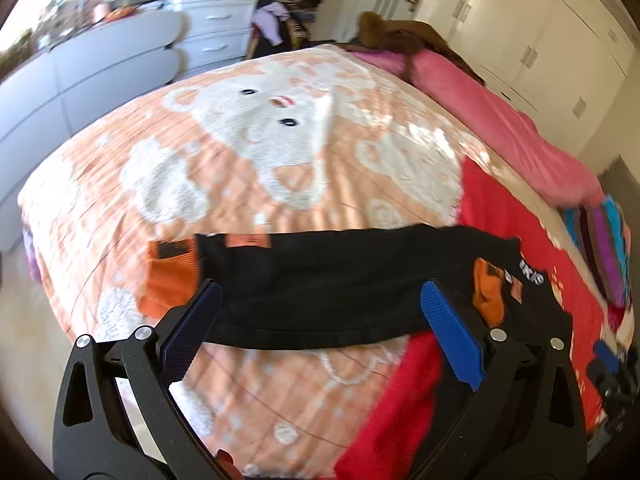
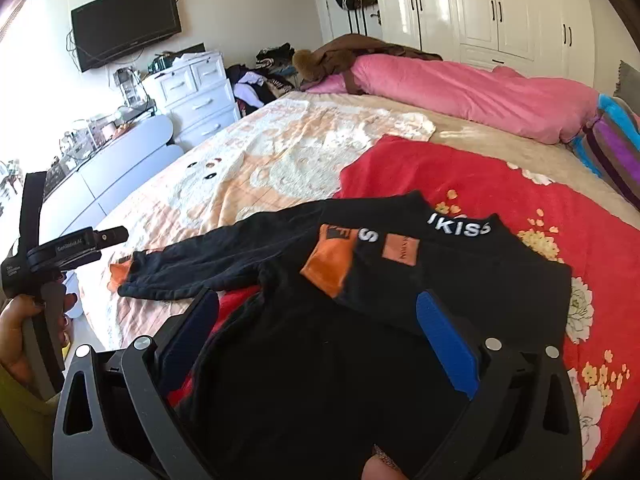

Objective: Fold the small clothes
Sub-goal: 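Move the left tool to the other sleeve's orange cuff and grasp it, then fold the held sleeve across the shirt front with the left tool, release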

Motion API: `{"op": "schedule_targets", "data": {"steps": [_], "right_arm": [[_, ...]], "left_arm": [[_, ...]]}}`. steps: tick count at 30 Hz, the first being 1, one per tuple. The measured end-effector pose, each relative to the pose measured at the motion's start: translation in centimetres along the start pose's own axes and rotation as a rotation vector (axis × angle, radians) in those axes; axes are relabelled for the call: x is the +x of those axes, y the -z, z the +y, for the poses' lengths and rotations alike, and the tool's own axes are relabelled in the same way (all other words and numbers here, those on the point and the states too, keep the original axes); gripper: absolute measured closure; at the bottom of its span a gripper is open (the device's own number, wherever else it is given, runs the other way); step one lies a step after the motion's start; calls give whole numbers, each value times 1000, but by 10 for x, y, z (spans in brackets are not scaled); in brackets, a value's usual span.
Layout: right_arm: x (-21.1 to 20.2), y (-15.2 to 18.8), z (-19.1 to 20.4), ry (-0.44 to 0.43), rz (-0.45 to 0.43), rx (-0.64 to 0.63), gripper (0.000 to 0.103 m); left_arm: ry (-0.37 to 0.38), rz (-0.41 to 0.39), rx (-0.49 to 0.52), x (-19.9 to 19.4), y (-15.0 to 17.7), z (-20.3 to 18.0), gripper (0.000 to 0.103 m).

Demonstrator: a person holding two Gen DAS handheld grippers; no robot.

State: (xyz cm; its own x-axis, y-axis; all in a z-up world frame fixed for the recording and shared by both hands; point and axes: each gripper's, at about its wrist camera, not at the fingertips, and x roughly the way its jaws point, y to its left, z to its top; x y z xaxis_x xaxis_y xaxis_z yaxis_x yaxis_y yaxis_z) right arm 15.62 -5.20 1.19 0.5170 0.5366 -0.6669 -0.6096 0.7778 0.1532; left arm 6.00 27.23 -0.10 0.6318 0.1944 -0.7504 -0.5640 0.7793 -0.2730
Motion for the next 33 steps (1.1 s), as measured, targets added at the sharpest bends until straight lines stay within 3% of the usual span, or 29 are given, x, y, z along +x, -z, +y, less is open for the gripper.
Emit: {"op": "schedule_targets", "data": {"steps": [7, 12, 15, 20, 22, 23, 27, 29, 33], "right_arm": [[20, 4, 29, -36, 57, -22, 4], [33, 11, 53, -67, 89, -62, 4], [38, 16, 62, -78, 108, -77, 4], [44, 24, 62, -77, 127, -76, 4], [45, 25, 58, -80, 130, -60, 4], [45, 26, 55, -81, 131, -50, 4], [45, 29, 43, -76, 136, -19, 4], [43, 30, 36, -70, 134, -8, 4], [37, 31, 14, -56, 131, 18, 4]], "left_arm": [[-10, 31, -166, 12, 2, 56, 9], [78, 76, -370, 34, 17, 101, 9], [90, 93, -452, 44, 27, 116, 10], [112, 95, -508, 52, 36, 122, 34], [114, 86, -520, 55, 36, 123, 54], [110, 84, -520, 56, 35, 124, 57], [88, 80, -514, 62, 35, 126, 90], [115, 62, -517, 60, 34, 129, 94], [133, 4, -429, 46, 25, 114, 95]]}}
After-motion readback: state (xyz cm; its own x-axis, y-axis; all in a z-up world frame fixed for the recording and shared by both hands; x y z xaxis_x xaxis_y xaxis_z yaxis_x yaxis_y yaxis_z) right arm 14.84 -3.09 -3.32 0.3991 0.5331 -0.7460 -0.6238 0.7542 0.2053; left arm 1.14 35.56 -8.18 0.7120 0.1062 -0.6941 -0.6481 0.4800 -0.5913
